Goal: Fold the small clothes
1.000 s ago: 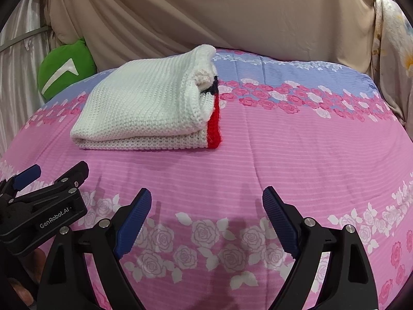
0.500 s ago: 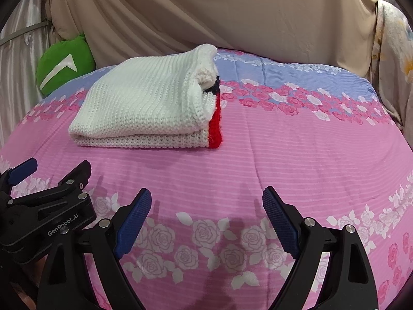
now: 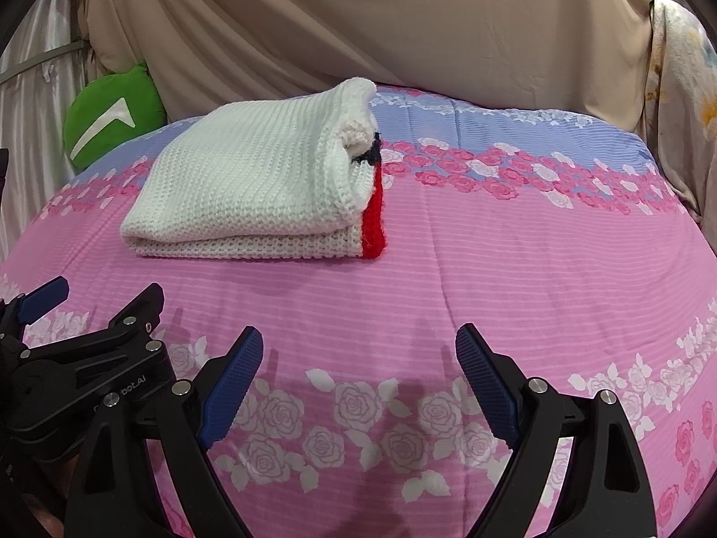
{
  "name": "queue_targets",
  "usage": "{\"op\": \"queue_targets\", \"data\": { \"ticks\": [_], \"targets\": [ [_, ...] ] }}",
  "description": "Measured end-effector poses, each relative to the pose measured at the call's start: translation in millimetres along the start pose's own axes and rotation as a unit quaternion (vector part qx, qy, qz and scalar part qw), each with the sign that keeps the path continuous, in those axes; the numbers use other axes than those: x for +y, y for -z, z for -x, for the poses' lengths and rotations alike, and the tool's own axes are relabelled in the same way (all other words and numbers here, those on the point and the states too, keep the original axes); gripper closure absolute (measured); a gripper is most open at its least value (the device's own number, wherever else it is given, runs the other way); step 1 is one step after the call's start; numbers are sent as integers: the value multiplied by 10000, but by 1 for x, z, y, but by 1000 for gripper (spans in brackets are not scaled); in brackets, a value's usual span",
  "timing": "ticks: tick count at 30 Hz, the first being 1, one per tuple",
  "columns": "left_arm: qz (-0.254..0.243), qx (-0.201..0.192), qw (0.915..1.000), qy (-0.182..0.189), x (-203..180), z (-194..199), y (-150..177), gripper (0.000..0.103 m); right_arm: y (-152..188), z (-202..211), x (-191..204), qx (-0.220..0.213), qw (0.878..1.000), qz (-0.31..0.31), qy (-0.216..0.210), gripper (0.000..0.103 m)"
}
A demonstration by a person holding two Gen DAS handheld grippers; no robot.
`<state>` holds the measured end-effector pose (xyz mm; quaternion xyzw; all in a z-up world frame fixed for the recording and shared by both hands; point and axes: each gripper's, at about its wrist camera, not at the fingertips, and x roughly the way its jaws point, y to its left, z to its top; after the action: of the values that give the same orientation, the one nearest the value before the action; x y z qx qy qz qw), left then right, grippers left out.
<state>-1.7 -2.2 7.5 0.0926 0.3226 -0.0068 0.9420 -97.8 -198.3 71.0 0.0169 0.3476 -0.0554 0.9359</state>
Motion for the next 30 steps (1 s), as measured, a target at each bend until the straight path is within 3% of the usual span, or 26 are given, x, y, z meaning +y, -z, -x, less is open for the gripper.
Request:
{"op": "queue_targets", "data": {
  "ticks": [30],
  "targets": [
    [26, -44, 10000, -4, 0, 2, 0, 5, 0, 0, -1, -7, 10000, 8, 19, 17]
  ]
}}
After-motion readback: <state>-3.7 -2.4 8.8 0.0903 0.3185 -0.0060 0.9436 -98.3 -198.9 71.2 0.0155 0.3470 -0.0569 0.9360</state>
